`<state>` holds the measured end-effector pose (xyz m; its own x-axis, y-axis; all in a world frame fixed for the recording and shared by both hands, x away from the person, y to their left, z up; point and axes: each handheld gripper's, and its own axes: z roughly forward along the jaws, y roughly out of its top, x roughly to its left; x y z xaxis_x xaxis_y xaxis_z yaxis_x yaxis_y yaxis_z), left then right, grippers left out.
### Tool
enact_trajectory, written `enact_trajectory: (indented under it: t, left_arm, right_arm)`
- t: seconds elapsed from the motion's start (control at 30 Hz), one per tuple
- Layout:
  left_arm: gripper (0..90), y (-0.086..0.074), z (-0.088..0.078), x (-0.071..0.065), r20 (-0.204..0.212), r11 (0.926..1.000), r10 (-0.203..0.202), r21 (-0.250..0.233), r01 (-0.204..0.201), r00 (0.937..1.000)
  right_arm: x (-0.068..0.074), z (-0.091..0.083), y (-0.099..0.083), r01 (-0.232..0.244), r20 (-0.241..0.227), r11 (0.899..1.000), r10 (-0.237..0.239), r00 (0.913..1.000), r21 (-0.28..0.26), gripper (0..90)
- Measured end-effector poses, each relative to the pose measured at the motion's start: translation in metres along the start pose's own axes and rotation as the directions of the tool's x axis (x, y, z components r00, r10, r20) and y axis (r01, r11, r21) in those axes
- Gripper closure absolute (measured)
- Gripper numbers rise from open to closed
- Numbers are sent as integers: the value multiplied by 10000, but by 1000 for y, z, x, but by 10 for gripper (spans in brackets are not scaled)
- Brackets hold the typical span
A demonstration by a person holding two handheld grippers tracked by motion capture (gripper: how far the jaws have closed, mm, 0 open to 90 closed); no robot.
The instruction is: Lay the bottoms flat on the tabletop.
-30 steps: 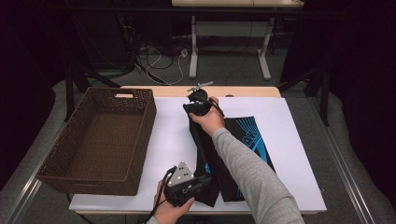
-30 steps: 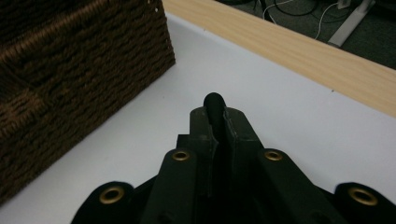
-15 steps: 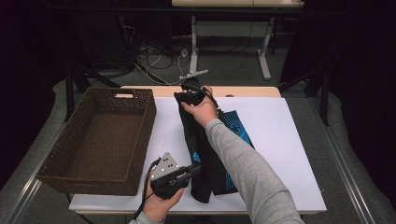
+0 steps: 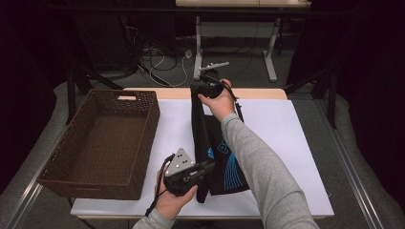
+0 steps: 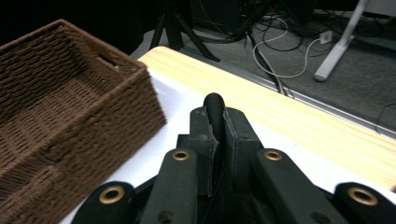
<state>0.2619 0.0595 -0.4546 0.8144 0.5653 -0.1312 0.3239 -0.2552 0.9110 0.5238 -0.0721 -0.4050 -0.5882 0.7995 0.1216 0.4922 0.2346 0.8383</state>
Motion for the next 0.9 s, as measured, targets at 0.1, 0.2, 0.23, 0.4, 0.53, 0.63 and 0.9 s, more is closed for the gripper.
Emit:
enact_trajectory:
  t: [0.1, 0.2, 0.23, 0.4, 0.53, 0.63, 0.9]
  left_arm:
    - [856, 3, 10, -3, 96, 9997, 157, 158, -159, 9998]
    - [856, 7, 18, -6, 207, 9995, 238, 223, -243, 9995]
    - [856, 9, 21, -7, 248, 9994, 257, 205, -262, 9994]
    - [856, 15, 36, -11, 450, 9985, 419, 337, -434, 9981]
    - [856, 16, 50, -14, 621, 9979, 474, 419, -501, 9969]
    - [856, 14, 61, -15, 725, 9973, 473, 525, -512, 9962]
    - [856, 13, 83, -19, 924, 9955, 580, 697, -646, 9940]
  right_arm:
    - [-11, -6, 0, 118, 237, 9999, -119, 9996, 22, 828]
    - [-20, -13, 0, 163, 435, 9999, -164, 9989, 16, 827]
    - [-23, -15, -1, 104, 469, 9999, -105, 9988, 26, 828]
    - [-35, -21, -6, 99, 724, 9999, -101, 9973, 31, 828]
    - [-47, -22, -13, -6, 936, 9999, -4, 9956, 106, 828]
    - [-55, -23, -18, -22, 1092, 9999, 4, 9940, 162, 828]
    - [-73, -28, -26, -187, 1329, 9997, 162, 9910, 169, 827]
